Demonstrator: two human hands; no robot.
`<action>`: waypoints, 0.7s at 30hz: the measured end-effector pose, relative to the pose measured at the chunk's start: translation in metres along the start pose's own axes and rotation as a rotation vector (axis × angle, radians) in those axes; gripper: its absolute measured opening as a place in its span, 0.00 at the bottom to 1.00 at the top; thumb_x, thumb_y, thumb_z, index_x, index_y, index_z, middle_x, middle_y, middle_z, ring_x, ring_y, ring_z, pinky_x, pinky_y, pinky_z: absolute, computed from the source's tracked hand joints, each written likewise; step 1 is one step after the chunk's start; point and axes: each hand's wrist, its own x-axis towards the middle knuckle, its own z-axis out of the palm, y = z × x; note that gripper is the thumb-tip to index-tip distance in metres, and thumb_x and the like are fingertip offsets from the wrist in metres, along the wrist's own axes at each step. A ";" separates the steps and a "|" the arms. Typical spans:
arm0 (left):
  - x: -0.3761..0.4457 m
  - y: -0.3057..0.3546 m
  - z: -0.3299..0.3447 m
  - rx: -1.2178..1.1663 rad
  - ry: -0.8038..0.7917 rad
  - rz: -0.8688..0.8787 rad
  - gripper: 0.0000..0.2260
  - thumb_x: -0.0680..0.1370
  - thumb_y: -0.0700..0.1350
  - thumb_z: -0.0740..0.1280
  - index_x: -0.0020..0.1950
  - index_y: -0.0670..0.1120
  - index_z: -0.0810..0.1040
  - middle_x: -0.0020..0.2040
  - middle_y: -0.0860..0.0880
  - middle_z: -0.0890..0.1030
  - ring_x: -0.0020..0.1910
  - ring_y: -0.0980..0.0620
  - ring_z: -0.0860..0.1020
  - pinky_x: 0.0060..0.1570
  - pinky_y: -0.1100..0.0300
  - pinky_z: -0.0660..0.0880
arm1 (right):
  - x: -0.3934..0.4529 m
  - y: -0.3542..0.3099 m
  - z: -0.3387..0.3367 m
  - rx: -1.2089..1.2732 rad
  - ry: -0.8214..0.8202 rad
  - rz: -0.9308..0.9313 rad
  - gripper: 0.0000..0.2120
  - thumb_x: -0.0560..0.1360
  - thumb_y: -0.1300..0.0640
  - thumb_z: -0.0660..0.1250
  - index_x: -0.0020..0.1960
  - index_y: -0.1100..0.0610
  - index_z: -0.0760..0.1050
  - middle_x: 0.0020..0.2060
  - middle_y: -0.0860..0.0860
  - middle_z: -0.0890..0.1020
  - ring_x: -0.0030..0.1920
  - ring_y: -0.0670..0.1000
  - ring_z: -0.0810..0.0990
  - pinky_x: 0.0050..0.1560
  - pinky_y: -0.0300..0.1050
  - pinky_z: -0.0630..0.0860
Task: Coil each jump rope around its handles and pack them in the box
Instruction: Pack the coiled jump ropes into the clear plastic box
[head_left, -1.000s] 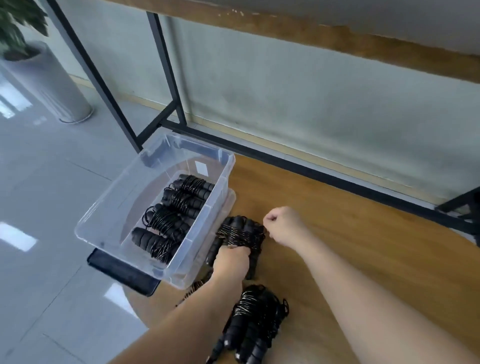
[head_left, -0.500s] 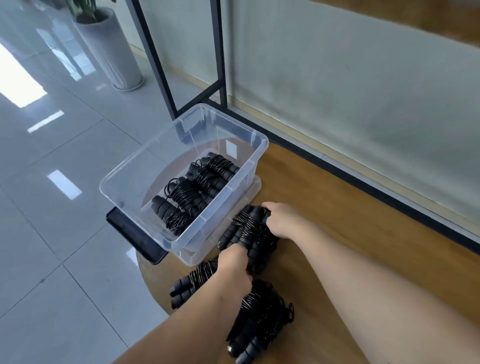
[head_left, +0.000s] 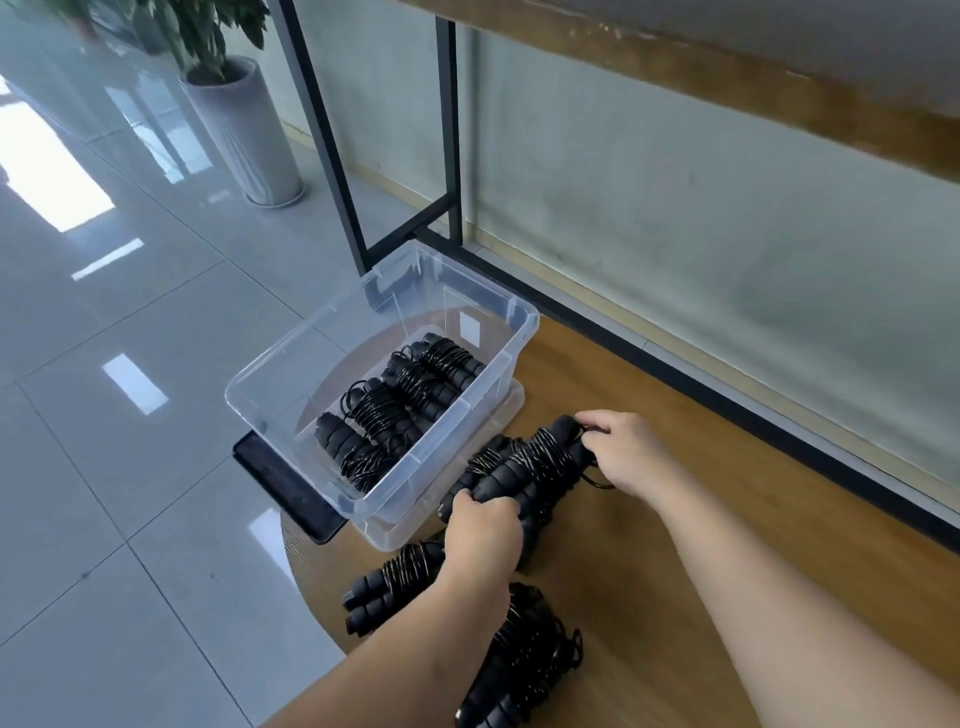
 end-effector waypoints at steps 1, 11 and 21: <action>-0.005 0.005 -0.002 0.010 -0.010 0.047 0.09 0.78 0.39 0.61 0.58 0.46 0.71 0.46 0.45 0.77 0.43 0.46 0.77 0.42 0.52 0.75 | -0.007 -0.003 -0.008 0.020 0.033 -0.004 0.20 0.79 0.60 0.58 0.69 0.52 0.75 0.66 0.49 0.78 0.63 0.51 0.76 0.65 0.45 0.72; -0.015 0.123 -0.052 -0.042 -0.043 0.491 0.16 0.77 0.37 0.60 0.59 0.51 0.78 0.47 0.45 0.85 0.38 0.49 0.80 0.35 0.59 0.76 | -0.055 -0.095 -0.037 0.261 0.263 -0.103 0.16 0.79 0.59 0.61 0.64 0.50 0.78 0.52 0.51 0.83 0.50 0.54 0.83 0.45 0.44 0.75; 0.097 0.215 -0.103 0.278 0.067 0.515 0.18 0.76 0.33 0.55 0.58 0.48 0.77 0.43 0.46 0.77 0.33 0.51 0.69 0.30 0.61 0.65 | 0.000 -0.194 0.029 0.400 0.085 0.122 0.19 0.78 0.63 0.58 0.69 0.63 0.70 0.51 0.61 0.79 0.58 0.64 0.78 0.63 0.58 0.73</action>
